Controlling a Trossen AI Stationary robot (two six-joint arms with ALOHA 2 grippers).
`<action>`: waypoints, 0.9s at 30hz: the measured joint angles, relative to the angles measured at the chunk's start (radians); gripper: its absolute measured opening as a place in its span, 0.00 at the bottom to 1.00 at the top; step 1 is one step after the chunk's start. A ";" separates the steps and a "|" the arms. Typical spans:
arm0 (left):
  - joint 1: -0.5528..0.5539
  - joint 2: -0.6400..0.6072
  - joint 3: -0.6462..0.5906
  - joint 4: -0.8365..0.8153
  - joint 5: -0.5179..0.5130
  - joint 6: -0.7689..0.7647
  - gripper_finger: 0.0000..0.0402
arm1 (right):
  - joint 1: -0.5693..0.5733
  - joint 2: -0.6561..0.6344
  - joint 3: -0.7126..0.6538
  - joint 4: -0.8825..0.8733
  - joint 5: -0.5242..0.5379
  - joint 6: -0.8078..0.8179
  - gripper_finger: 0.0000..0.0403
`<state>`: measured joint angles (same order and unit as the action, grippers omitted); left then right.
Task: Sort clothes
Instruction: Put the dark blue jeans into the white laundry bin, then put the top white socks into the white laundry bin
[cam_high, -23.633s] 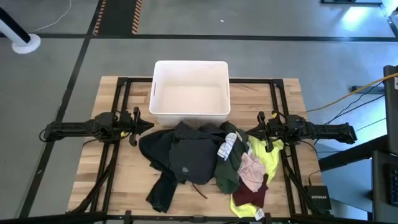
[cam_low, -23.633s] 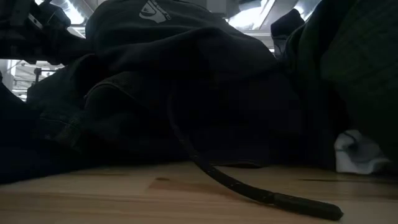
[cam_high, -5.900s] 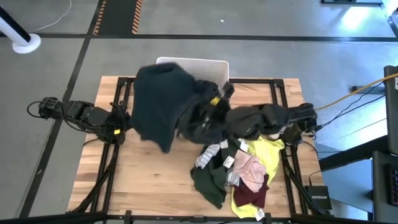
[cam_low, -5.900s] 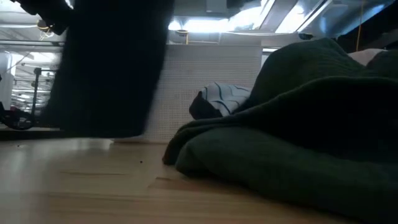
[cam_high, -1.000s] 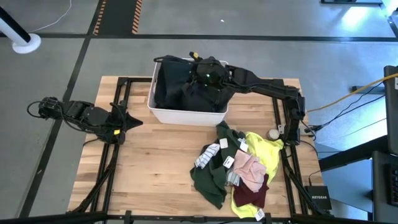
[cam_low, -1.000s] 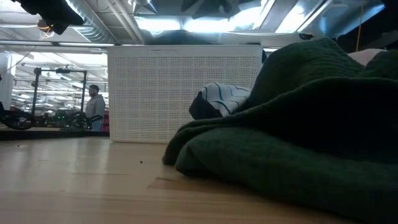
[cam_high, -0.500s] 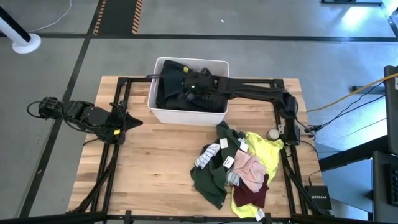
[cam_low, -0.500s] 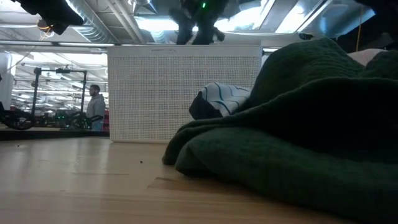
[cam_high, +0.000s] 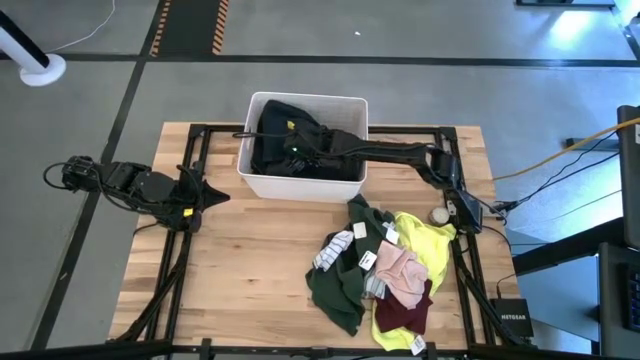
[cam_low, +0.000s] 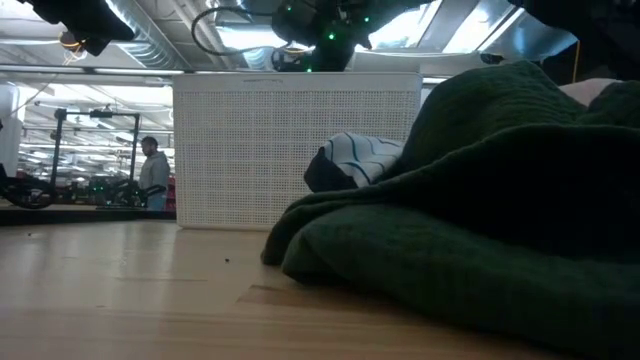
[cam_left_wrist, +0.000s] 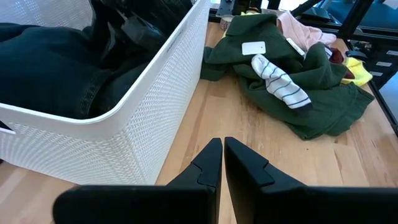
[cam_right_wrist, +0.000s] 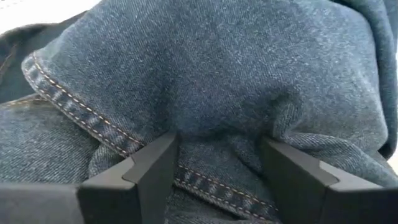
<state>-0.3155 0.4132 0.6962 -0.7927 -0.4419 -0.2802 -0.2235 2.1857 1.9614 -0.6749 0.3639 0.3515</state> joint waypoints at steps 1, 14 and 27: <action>0.000 0.000 0.000 0.000 0.000 0.000 0.03 | 0.000 0.000 0.003 -0.005 -0.004 -0.001 0.60; 0.000 0.000 0.000 0.000 0.000 0.000 0.03 | 0.038 -0.105 0.353 -0.225 0.002 -0.077 0.60; 0.000 0.000 0.000 0.000 0.000 0.000 0.03 | 0.312 -0.188 0.362 -0.431 0.000 -0.090 0.60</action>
<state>-0.3153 0.4129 0.6959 -0.7924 -0.4416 -0.2806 0.0884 1.9979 2.3232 -1.1061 0.3638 0.2616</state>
